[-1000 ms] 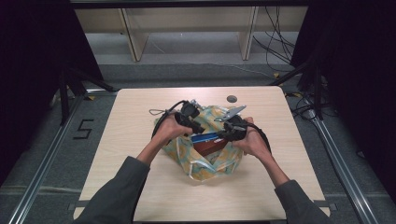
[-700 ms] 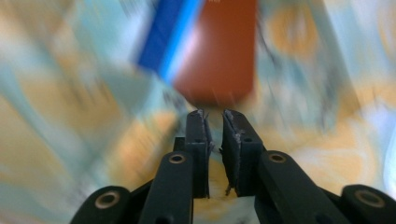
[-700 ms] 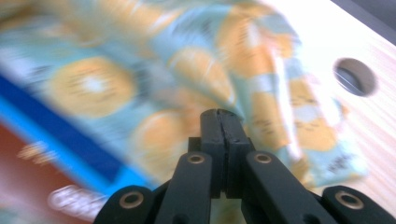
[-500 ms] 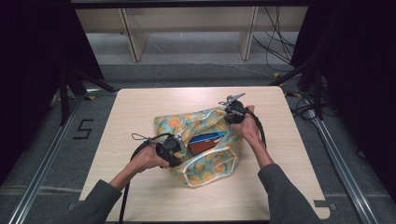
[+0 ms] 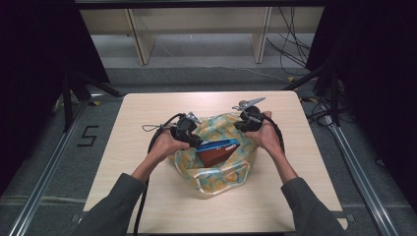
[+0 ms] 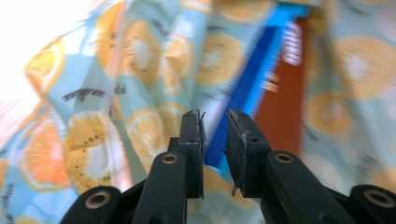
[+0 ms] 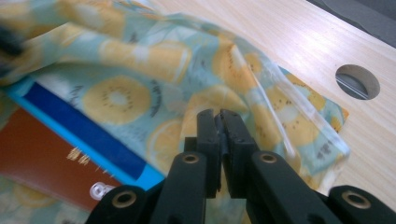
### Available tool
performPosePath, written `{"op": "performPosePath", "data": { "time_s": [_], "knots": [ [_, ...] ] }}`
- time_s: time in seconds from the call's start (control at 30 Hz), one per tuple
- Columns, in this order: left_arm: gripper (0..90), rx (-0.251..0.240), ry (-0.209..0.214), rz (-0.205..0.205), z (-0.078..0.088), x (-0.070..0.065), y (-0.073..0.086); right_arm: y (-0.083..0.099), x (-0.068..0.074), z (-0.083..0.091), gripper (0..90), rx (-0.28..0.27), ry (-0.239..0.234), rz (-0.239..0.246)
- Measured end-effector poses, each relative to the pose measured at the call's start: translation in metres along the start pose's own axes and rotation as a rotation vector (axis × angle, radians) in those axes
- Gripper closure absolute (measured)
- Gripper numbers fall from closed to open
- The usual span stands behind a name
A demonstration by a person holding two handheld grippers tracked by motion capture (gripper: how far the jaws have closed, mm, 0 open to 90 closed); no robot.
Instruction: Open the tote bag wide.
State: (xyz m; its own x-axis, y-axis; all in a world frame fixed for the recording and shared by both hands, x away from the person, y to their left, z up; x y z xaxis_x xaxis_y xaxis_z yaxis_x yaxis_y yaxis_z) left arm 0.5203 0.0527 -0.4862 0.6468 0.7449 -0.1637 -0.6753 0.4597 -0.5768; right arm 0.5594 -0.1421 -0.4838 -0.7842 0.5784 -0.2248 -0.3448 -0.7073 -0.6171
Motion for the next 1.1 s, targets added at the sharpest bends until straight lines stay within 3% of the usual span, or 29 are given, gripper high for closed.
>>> {"op": "performPosePath", "data": {
  "time_s": [0.03, 0.07, 0.13, 0.17, 0.2, 0.23, 0.27, 0.3, 0.33, 0.37, 0.4, 0.43, 0.57, 0.63, 0.83, 0.87, 0.97, 1.03, 1.1],
  "knots": [
    [75.9, -0.003, 0.001, 0.023, -0.001, 0.005, -0.001, 0.0, 0.001, 0.001, 87.0, -0.025, 0.004, -0.014],
    [76.0, -0.012, -0.004, 0.04, -0.001, 0.009, -0.001, 0.002, 0.003, 0.007, 87.0, -0.011, -0.012, -0.033],
    [75.9, -0.013, -0.018, 0.057, -0.001, 0.017, 0.001, 0.003, 0.001, 0.013, 86.7, -0.064, -0.008, -0.04],
    [75.7, -0.035, -0.006, 0.077, -0.001, 0.017, 0.001, 0.004, 0.0, 0.016, 86.2, -0.077, -0.015, -0.036],
    [75.1, -0.022, 0.002, 0.071, 0.002, 0.019, 0.002, 0.004, 0.0, 0.019, 86.0, -0.092, -0.029, -0.057],
    [74.3, -0.063, 0.011, 0.094, 0.002, 0.016, 0.0, 0.006, -0.001, 0.023, 86.0, -0.098, -0.054, -0.037],
    [73.4, -0.075, 0.011, 0.094, 0.006, 0.015, 0.001, 0.002, 0.0, 0.024, 85.7, -0.14, -0.053, -0.089],
    [72.2, -0.098, 0.02, 0.099, 0.009, 0.013, 0.0, 0.003, 0.0, 0.028, 85.4, -0.138, -0.063, -0.093],
    [70.2, -0.101, 0.02, 0.087, 0.013, 0.012, 0.001, 0.001, -0.002, 0.028, 84.7, -0.179, -0.041, -0.112],
    [68.4, -0.128, 0.033, 0.093, 0.017, 0.009, 0.001, 0.004, -0.003, 0.034, 83.8, -0.155, -0.058, -0.092],
    [66.8, -0.15, 0.044, 0.096, 0.022, 0.006, 0.001, 0.003, -0.003, 0.036, 82.3, -0.187, -0.05, -0.106],
    [64.8, -0.169, 0.054, 0.104, 0.026, 0.003, 0.002, 0.006, -0.004, 0.041, 81.2, -0.171, -0.048, -0.098],
    [54.0, -0.23, 0.043, 0.104, 0.045, -0.006, 0.009, 0.008, 0.001, 0.052, 73.7, -0.211, -0.042, -0.122],
    [49.9, -0.251, 0.052, 0.128, 0.053, -0.01, 0.015, 0.013, 0.003, 0.057, 68.7, -0.225, -0.03, -0.107],
    [37.6, -0.275, 0.035, 0.164, 0.07, -0.016, 0.034, 0.028, 0.016, 0.065, 57.9, -0.234, -0.033, -0.123],
    [35.8, -0.281, 0.035, 0.175, 0.072, -0.017, 0.038, 0.032, 0.016, 0.068, 56.3, -0.213, -0.016, -0.131],
    [30.3, -0.295, 0.045, 0.191, 0.074, -0.024, 0.049, 0.039, 0.016, 0.069, 51.3, -0.228, -0.008, -0.142],
    [26.7, -0.298, 0.035, 0.19, 0.075, -0.028, 0.058, 0.047, 0.018, 0.071, 48.7, -0.204, -0.013, -0.144],
    [24.3, -0.308, 0.032, 0.193, 0.075, -0.032, 0.066, 0.051, 0.021, 0.072, 47.2, -0.218, -0.016, -0.172]
  ]
}}
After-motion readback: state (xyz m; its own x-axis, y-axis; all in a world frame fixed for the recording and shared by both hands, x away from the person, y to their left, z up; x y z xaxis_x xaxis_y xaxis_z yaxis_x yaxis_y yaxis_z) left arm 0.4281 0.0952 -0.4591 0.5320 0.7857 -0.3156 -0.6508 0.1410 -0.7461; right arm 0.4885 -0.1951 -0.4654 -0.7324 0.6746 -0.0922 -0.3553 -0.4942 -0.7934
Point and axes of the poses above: each handheld gripper's, and its own axes: z roughly backward along the jaws, y roughly out of its underside, x roughly to its left, the point moved 8 cm from there along -z, roughly forward along the jaws, and after that the axes turned 14 degrees about z, right-handed, at the moved point
